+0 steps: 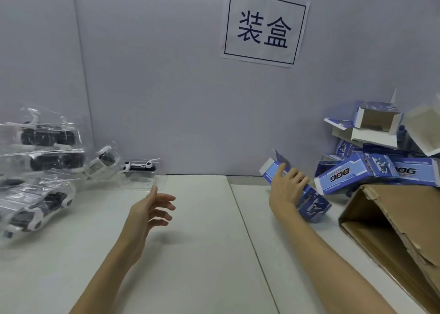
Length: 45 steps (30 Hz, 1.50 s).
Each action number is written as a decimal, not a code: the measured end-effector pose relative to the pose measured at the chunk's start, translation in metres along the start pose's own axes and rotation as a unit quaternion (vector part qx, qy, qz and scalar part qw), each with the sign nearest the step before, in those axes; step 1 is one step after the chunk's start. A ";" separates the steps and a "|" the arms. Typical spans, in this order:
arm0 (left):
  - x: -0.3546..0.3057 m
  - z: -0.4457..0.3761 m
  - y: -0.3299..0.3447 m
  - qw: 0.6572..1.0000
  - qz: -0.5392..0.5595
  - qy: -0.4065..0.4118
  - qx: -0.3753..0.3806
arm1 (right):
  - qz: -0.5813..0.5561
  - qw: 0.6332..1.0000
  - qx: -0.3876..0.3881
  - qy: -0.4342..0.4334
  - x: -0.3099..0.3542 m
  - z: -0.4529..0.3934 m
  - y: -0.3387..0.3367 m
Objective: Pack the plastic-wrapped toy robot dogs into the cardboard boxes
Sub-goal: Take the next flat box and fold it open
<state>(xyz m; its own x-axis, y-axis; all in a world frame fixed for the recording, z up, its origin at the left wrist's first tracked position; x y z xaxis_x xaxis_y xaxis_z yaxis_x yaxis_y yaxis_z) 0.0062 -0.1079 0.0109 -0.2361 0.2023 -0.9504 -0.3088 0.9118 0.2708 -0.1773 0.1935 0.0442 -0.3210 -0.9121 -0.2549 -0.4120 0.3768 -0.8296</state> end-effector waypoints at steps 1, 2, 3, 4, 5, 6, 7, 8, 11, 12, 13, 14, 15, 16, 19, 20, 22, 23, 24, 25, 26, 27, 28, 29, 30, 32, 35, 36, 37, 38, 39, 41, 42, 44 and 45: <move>0.000 0.001 0.001 1.000 -0.003 -0.003 -0.002 | -0.017 1.000 -0.023 -0.009 0.008 0.008 -0.005; 0.000 0.000 0.005 1.000 -0.015 -0.007 -0.001 | -0.051 0.997 -0.052 -0.014 0.015 0.016 -0.011; 0.002 0.001 0.007 0.999 -0.030 -0.013 0.001 | -0.114 0.989 -0.086 -0.025 0.022 0.026 -0.018; 0.004 0.003 0.011 0.999 -0.046 -0.021 0.004 | -0.207 0.969 -0.125 -0.043 0.027 0.035 -0.027; 0.006 0.005 0.014 0.998 -0.060 -0.029 0.008 | -0.317 0.932 -0.163 -0.068 0.031 0.046 -0.035; 0.008 0.008 0.017 0.996 -0.074 -0.037 0.009 | -0.427 0.878 -0.192 -0.097 0.035 0.057 -0.043; 0.008 0.010 0.020 0.995 -0.088 -0.040 0.009 | -0.534 0.813 -0.193 -0.129 0.038 0.067 -0.050; 0.007 0.011 0.022 0.995 -0.097 -0.034 0.003 | -0.635 0.738 -0.157 -0.163 0.040 0.077 -0.058; -0.003 0.010 0.022 0.998 -0.056 0.018 -0.012 | -0.814 0.539 0.052 -0.210 0.038 0.101 -0.085; -0.008 0.010 0.021 0.999 -0.032 0.030 -0.006 | -0.823 0.512 0.117 -0.219 0.037 0.106 -0.091; -0.011 0.010 0.020 0.999 -0.010 0.042 0.006 | -0.820 0.494 0.165 -0.237 0.035 0.110 -0.094; -0.013 0.010 0.019 0.998 0.011 0.058 0.019 | -0.812 0.486 0.194 -0.259 0.034 0.114 -0.095; -0.014 0.011 0.018 0.996 0.032 0.076 0.027 | -0.802 0.483 0.214 -0.279 0.034 0.117 -0.095; -0.015 0.012 0.018 0.994 0.047 0.091 0.033 | -0.795 0.480 0.227 -0.294 0.034 0.120 -0.095; -0.017 0.015 0.021 0.990 0.040 0.118 0.063 | -0.804 0.466 0.220 -0.297 0.036 0.126 -0.096; -0.018 0.015 0.022 0.989 0.030 0.119 0.080 | -0.803 0.478 0.203 -0.291 0.037 0.127 -0.097; -0.019 0.016 0.022 0.986 0.006 0.126 0.106 | -0.793 0.505 0.189 -0.284 0.038 0.128 -0.097; -0.019 0.016 0.022 0.985 -0.004 0.134 0.111 | -0.788 0.509 0.198 -0.285 0.037 0.128 -0.097; -0.019 0.017 0.021 0.984 -0.009 0.139 0.114 | -0.784 0.507 0.213 -0.290 0.036 0.128 -0.095; -0.019 0.017 0.021 0.982 -0.007 0.142 0.120 | -0.781 0.500 0.226 -0.299 0.035 0.128 -0.094; -0.018 0.018 0.022 0.981 -0.003 0.144 0.127 | -0.779 0.493 0.234 -0.309 0.035 0.128 -0.093; -0.018 0.020 0.024 0.981 -0.006 0.142 0.130 | -0.781 0.486 0.237 -0.313 0.035 0.129 -0.092; -0.018 0.022 0.026 0.982 -0.011 0.137 0.127 | -0.791 0.476 0.233 -0.306 0.036 0.130 -0.093; -0.019 0.024 0.029 0.984 -0.012 0.132 0.119 | -0.804 0.468 0.226 -0.289 0.036 0.131 -0.094; -0.020 0.026 0.033 0.985 -0.010 0.133 0.110 | -0.815 0.465 0.215 -0.270 0.037 0.131 -0.096; -0.023 0.029 0.036 0.985 -0.015 0.143 0.093 | -0.830 0.472 0.177 -0.239 0.038 0.131 -0.099; -0.026 0.027 0.034 0.982 -0.041 0.176 0.058 | -0.847 0.470 0.144 -0.201 0.039 0.131 -0.102; -0.028 0.027 0.033 0.981 -0.037 0.181 0.053 | -0.854 0.462 0.132 -0.197 0.040 0.132 -0.101; -0.030 0.027 0.033 0.981 -0.029 0.183 0.049 | -0.860 0.456 0.117 -0.196 0.042 0.133 -0.101; -0.031 0.027 0.033 0.982 -0.015 0.183 0.045 | -0.865 0.450 0.105 -0.193 0.043 0.133 -0.102; -0.031 0.026 0.034 0.982 0.004 0.185 0.042 | -0.868 0.450 0.099 -0.188 0.043 0.133 -0.104; -0.033 0.027 0.034 0.979 0.014 0.201 0.036 | -0.861 0.463 0.087 -0.191 0.041 0.133 -0.105; -0.035 0.028 0.034 0.978 0.000 0.207 0.040 | -0.853 0.475 0.079 -0.203 0.041 0.132 -0.105; -0.037 0.029 0.031 0.974 -0.047 0.213 0.067 | -0.826 0.508 0.070 -0.233 0.040 0.132 -0.101; -0.037 0.030 0.030 0.972 -0.059 0.213 0.080 | -0.818 0.514 0.080 -0.246 0.039 0.133 -0.100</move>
<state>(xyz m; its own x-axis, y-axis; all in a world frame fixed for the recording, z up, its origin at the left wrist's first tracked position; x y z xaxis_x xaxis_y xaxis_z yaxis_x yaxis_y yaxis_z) 0.0332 -0.0775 0.0496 -0.5777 -0.0429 -0.8151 -0.2177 0.9706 0.1032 -0.0355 0.0989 0.0515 0.6142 0.0681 0.7862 0.3002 -0.9415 -0.1530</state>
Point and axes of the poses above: each hand's wrist, its own z-axis away from the middle knuckle, its own y-axis out of the palm, x = y × z, the point moved 1 cm from there along -z, towards the middle knuckle, and after that the axes turned 5 degrees about z, right-handed, at the moved point
